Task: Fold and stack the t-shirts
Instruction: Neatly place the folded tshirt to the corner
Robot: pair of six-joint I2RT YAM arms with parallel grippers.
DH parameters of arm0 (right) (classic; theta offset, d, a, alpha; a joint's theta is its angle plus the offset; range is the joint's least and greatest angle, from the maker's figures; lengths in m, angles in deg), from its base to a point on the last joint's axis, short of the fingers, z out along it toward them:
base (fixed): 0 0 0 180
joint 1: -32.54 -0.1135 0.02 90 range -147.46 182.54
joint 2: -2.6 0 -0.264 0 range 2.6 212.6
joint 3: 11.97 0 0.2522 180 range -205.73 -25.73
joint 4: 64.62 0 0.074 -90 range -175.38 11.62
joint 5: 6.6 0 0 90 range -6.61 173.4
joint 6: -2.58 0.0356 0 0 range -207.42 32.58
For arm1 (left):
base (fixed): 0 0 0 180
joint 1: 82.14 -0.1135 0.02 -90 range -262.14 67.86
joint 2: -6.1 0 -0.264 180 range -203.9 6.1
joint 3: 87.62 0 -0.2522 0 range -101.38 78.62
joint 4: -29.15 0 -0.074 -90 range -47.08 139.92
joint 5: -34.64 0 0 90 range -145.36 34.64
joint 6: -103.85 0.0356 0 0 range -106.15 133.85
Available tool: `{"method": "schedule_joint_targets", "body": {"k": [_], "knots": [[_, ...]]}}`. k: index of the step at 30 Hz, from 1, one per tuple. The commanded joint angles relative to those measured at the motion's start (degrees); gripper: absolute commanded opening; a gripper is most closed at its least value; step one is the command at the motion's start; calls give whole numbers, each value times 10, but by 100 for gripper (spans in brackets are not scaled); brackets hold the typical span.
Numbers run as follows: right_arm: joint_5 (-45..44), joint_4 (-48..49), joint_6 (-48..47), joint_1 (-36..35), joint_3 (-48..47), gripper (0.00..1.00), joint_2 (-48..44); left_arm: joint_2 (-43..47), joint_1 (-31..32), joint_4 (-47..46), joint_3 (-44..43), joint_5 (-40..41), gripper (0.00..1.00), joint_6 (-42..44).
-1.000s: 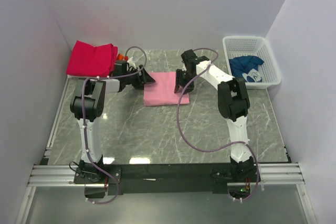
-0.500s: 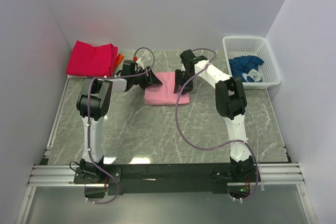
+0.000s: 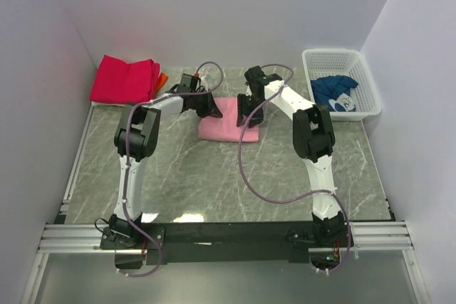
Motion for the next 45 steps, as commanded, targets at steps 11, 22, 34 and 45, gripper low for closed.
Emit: {"method": "schedule_joint_targets", "body": {"k": [11, 22, 34, 45], "knots": [[-29, 5, 4, 31, 37, 64, -62, -14, -51, 382, -229, 356, 0, 243], [-11, -9, 3, 36, 17, 64, -52, 7, -109, 387, -365, 387, 0, 347], [-18, -27, -9, 36, 27, 63, -69, 42, -149, 364, -429, 351, 0, 383], [-19, -41, -26, 36, 27, 63, -68, 71, -187, 351, -470, 291, 0, 375]]}}
